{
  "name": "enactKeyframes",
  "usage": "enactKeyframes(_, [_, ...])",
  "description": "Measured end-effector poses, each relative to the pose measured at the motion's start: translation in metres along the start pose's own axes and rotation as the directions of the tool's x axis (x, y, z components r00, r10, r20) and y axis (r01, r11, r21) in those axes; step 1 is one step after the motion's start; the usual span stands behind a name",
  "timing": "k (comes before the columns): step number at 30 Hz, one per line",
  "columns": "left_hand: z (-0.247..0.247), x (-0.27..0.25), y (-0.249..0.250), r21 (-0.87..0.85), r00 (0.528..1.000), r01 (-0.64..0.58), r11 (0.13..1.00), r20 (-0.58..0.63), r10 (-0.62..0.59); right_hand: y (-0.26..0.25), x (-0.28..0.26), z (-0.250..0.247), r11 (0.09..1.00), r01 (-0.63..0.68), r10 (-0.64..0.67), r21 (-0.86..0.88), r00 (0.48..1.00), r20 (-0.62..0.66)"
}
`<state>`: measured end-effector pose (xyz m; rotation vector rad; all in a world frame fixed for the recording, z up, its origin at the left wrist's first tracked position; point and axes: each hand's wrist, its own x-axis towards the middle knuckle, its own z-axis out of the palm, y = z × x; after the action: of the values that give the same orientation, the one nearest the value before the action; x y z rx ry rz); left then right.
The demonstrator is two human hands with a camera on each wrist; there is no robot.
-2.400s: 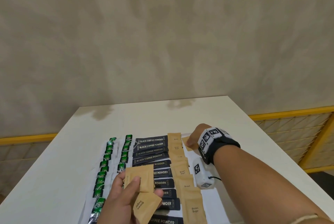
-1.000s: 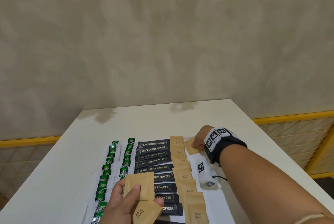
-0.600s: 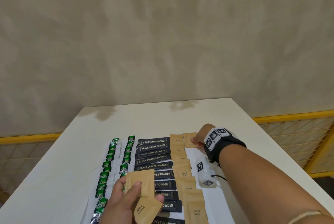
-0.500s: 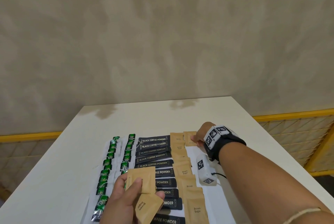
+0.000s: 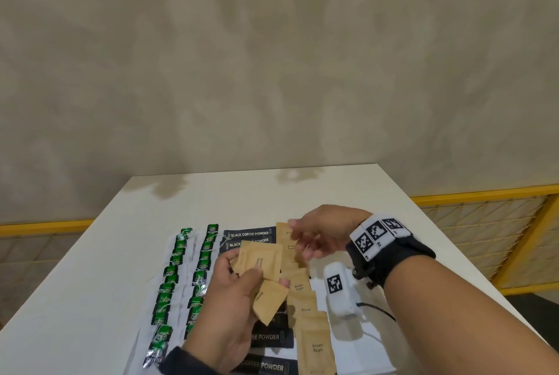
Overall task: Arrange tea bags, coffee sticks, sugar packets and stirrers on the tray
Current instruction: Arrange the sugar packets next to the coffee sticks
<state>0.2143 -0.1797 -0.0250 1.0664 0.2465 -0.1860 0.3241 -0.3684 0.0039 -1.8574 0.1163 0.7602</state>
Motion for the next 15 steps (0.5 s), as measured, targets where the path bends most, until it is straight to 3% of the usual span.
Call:
enactKeyframes(2, [0.005, 0.003, -0.005, 0.06, 0.996, -0.089, 0.994, -0.01, 0.09, 0.002, -0.011, 0.008, 0.999, 0.012, -0.021, 0.045, 0.975, 0.22])
enactKeyframes(4, [0.009, 0.003, -0.009, 0.093, 0.987, -0.16, 0.983, 0.005, 0.16, 0.003, -0.018, 0.014, 0.997, 0.052, -0.066, 0.053, 0.946, 0.319])
enactKeyframes(8, [0.01, 0.003, -0.018, 0.192, 0.97, -0.244, 0.95, 0.034, 0.242, 0.009, -0.02, 0.015, 0.986, 0.146, -0.161, 0.086, 0.964, 0.212])
enactKeyframes(12, [0.004, 0.006, -0.025, 0.27, 0.957, -0.28, 0.921, -0.003, 0.292, 0.017, -0.027, 0.013, 0.989, 0.122, -0.14, 0.085, 0.952, 0.271])
enactKeyframes(15, [0.004, 0.002, -0.025, 0.25, 0.964, -0.26, 0.933, 0.021, 0.263, 0.021, -0.03, 0.015, 0.988, 0.097, -0.128, 0.118, 0.949, 0.288])
